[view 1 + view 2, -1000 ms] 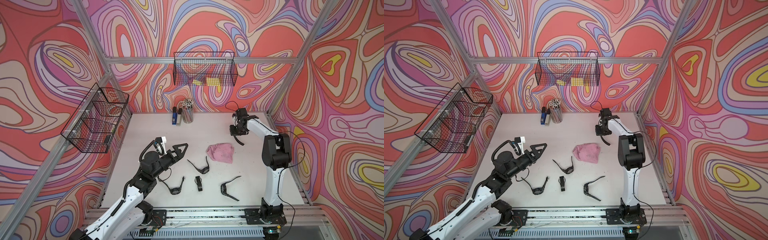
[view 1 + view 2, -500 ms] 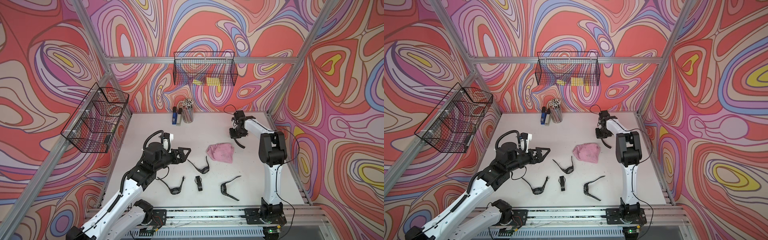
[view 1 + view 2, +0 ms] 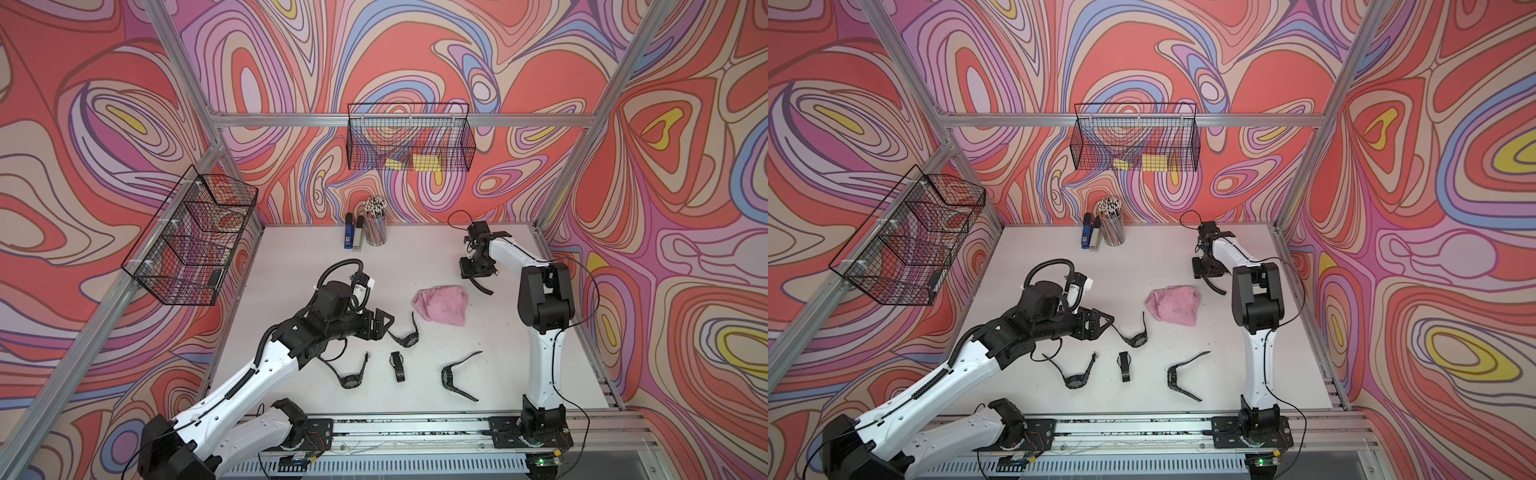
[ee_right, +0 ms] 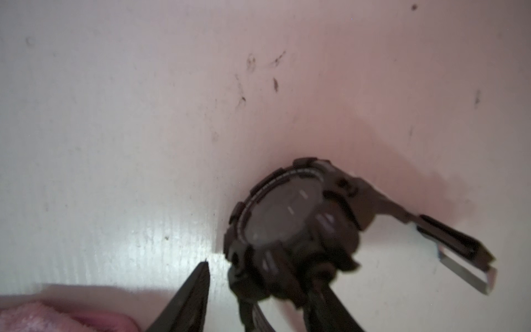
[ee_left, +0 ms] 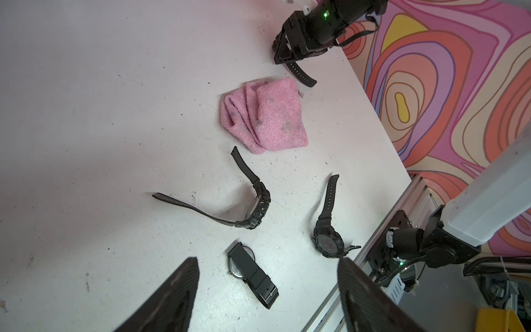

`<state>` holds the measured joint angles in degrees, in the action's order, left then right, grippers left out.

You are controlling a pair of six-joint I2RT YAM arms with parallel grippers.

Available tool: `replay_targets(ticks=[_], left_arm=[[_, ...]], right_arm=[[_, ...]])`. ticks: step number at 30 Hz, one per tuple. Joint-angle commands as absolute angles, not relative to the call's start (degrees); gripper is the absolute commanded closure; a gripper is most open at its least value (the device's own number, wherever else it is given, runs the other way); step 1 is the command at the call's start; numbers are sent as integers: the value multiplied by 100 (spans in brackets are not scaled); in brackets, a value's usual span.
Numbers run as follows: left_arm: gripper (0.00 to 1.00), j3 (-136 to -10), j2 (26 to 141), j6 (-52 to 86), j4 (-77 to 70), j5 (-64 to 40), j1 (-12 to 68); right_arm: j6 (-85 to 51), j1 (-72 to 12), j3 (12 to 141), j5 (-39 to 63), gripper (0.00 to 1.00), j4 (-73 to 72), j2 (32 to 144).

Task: Wipe the watch dial
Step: Place the watch at the center of the board, then pick up the watch at the center of the board.

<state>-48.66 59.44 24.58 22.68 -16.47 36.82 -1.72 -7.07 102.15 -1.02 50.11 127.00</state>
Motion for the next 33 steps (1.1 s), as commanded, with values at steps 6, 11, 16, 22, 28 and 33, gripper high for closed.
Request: replay_targets(ticks=[6,11,16,22,28,33], left_arm=[[28,-5665,7161,1535,3050,-1008,4225],[38,-6202,8064,1404,3226,-1169,4356],[41,-7128,9146,1527,3749,-942,4721],[48,-7918,10215,1830,4247,-521,5154],[55,-8705,11003,1985,4908,117,5336],[59,-9059,11320,2177,5013,321,5339]], right_arm=[[-249,-628,10188,-465,2,5079,11252],[-509,-624,9611,-307,2,4872,10278],[-939,-624,8528,169,2,4417,9101],[-1184,-629,7399,676,2,4001,8083],[-1174,-630,7002,879,2,3922,7663],[-1120,-626,6891,915,2,3867,7533]])
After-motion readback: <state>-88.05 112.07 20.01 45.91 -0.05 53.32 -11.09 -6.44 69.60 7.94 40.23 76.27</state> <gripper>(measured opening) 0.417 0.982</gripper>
